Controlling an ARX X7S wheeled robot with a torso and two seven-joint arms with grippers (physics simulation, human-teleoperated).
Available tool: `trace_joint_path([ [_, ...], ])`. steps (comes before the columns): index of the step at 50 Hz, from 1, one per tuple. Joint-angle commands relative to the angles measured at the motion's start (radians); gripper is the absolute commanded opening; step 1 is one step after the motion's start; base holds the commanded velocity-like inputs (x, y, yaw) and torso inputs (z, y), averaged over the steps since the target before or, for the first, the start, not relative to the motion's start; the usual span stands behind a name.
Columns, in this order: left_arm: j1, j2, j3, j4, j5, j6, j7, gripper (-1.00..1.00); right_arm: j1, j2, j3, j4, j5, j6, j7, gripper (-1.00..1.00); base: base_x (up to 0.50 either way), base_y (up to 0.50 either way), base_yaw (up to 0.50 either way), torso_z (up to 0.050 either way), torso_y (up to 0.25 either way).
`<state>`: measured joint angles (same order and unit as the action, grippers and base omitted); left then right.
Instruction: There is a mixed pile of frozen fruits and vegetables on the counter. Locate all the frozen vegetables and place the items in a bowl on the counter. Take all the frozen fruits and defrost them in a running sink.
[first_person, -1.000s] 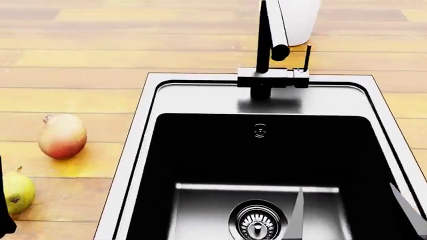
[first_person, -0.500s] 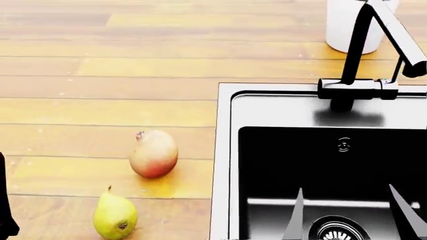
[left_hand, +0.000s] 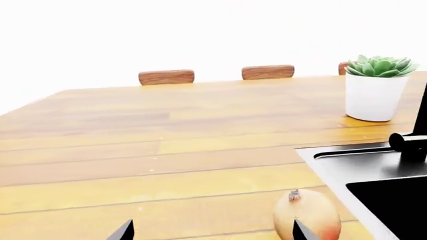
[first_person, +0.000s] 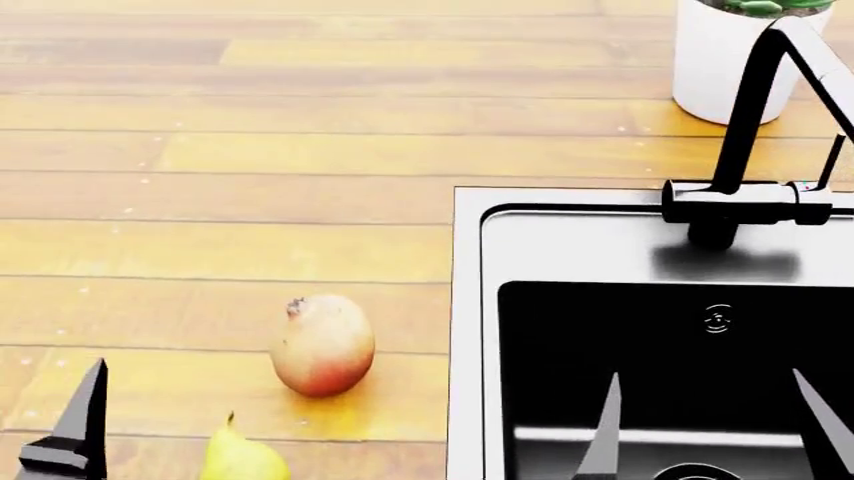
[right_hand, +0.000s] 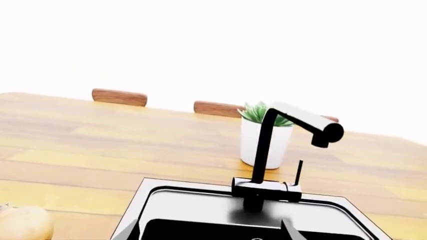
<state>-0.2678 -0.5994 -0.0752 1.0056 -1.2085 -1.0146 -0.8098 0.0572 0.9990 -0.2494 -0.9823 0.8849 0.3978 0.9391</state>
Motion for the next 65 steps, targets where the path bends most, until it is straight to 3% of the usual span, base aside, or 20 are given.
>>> trace_joint_path([
  [1,-0.091,-0.098,0.298,0.041,-0.063,0.178,-0.177,1.00,-0.001,-0.022,0.030,0.010,-0.007,-0.013,-0.022,1.00,0.00,0.00,0.00,0.000,0.000],
  [4,-0.104,-0.095,0.314,0.036,-0.107,0.185,-0.203,1.00,0.000,-0.023,0.027,0.013,-0.002,-0.012,-0.022,1.00,0.00,0.00,0.00,0.000,0.000],
  [7,-0.102,-0.043,0.384,0.031,-0.067,0.167,-0.199,1.00,0.009,-0.031,0.014,0.018,-0.003,-0.003,-0.024,1.00,0.00,0.00,0.00,0.000,0.000],
  [20,-0.107,0.021,0.445,0.008,-0.086,0.172,-0.215,1.00,0.026,-0.042,-0.020,0.028,-0.005,0.021,-0.033,1.00,0.00,0.00,0.00,0.000,0.000],
  [39,-0.004,0.061,0.542,-0.050,0.119,0.187,-0.145,1.00,0.029,-0.041,-0.025,0.033,0.006,0.018,-0.033,1.00,0.00,0.00,0.00,0.000,0.000],
  [46,0.042,0.089,0.597,-0.136,0.233,0.235,-0.067,1.00,0.028,-0.039,-0.025,0.036,0.005,0.016,-0.035,1.00,0.00,0.00,0.00,0.000,0.000],
  [65,-0.012,0.129,0.591,-0.270,0.228,0.248,-0.034,1.00,0.047,-0.058,-0.058,0.048,-0.003,0.030,-0.047,1.00,0.00,0.00,0.00,0.000,0.000],
])
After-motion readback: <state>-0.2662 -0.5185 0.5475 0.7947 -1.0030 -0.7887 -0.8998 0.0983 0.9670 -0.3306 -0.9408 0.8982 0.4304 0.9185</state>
